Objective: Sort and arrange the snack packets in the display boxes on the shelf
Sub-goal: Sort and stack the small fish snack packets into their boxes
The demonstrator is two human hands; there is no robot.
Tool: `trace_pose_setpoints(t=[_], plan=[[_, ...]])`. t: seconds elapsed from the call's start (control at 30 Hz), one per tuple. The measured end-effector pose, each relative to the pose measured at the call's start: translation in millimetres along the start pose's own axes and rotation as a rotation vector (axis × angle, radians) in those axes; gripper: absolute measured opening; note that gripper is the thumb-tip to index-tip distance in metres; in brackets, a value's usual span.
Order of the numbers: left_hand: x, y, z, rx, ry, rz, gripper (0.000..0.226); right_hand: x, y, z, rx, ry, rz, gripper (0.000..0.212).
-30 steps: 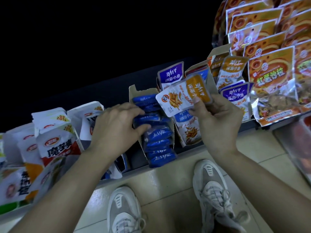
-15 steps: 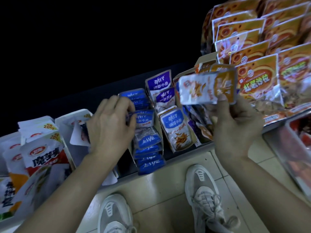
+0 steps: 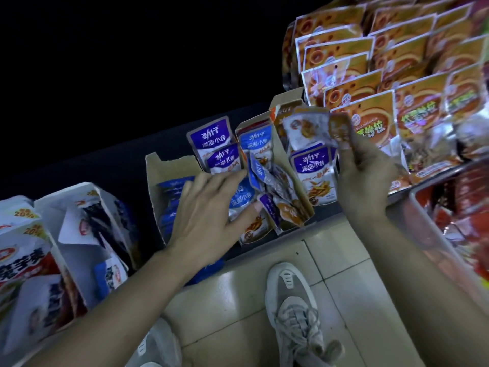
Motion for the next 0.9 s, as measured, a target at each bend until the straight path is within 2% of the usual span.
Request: trace_pose_setpoints(t=[0.13,0.3,0.37,0.43,0.57,0.63,0.77,0.83,0.9], plan=[[-4.0,5.9,-9.7,-0.056,-0.012,0.063,0.083,-4.5,11.9,-8.3,0.240,-0.175,0.071,0.023],[-1.7,2.4,-10.7,-0.024,0.012,0.097,0.068,-12.9,26.0,-19.5,0.228,-0.394,0.011,0.026],[1.3,-1.6,-3.5,0.069,0.037,0.075,0.057,-13.4,28.3,-18.8,0.148,-0.367,-0.022,0.040],[4.0,-10.1,5.9,0.128,0.069,0.056,0.046,-9.7,26.1,-14.0,0.079,-0.266,-0.011,0.049],[11.7,-17.3,9.1,0.096,0.047,-0.013,0.049,-5.7,12.8,-2.9,-0.071,-0.032,0.071,0.028],[14.6,-14.6,5.4,0.077,0.024,-0.029,0.053,-7.5,1.3,-1.9,-0.035,0.016,0.161,0.023],[12.7,-12.7,5.6,0.090,0.009,-0.027,0.053,-16.2,-5.7,-21.9,0.137,-0.138,0.304,0.024],[13.0,-14.9,7.5,0.097,-0.017,-0.042,0.055,-22.3,-3.2,-33.3,0.222,-0.236,0.316,0.027],[14.3,-18.1,12.6,0.131,-0.037,-0.066,0.053,-23.3,-5.1,-36.7,0.280,-0.263,0.324,0.034]])
Point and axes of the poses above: each hand's wrist, its own x-axis away from the middle knuckle, its own z-axis out of the back of the hand, y = z × x, the point moved 4 cm from there along -x, towards the middle knuckle, and after that the axes turned 13 degrees about y, right-handed, at the moved point
